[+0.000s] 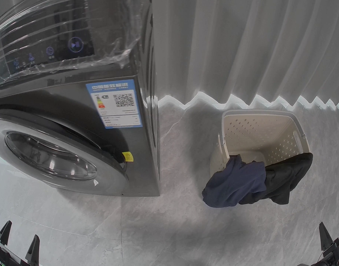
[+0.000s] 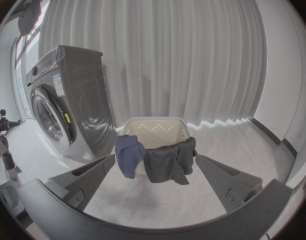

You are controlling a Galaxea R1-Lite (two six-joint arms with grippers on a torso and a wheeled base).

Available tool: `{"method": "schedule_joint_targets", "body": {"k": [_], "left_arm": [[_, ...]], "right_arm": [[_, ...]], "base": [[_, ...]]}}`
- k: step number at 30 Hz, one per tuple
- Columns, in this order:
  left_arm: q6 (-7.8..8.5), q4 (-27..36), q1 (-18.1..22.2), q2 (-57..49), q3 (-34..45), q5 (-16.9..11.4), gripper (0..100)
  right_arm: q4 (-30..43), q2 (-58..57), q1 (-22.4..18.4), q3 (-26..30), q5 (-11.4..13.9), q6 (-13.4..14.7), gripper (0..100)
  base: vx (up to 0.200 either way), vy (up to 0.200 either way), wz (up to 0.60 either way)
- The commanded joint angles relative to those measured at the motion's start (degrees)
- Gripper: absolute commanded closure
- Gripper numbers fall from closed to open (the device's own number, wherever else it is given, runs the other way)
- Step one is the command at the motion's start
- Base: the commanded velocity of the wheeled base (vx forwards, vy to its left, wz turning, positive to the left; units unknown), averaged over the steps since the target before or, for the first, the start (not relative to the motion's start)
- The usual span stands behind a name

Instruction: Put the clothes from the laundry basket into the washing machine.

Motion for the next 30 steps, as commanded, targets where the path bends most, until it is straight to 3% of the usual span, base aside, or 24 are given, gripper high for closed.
{"method": "schedule_joint_targets", "body": {"k": [1, 30], "left_arm": [[-0.02, -0.13, 0.01, -0.95, 1.01, 0.01, 0], [-0.02, -0.13, 0.01, -0.95, 1.01, 0.01, 0]], "right_arm": [[0.06, -0.93, -0.02, 1.01, 0.01, -0.04, 0], [0.06, -0.93, -0.02, 1.01, 0.01, -0.04, 0]], "base": [[0.0, 0.2, 0.0], [0.0, 0.2, 0.0]]}}
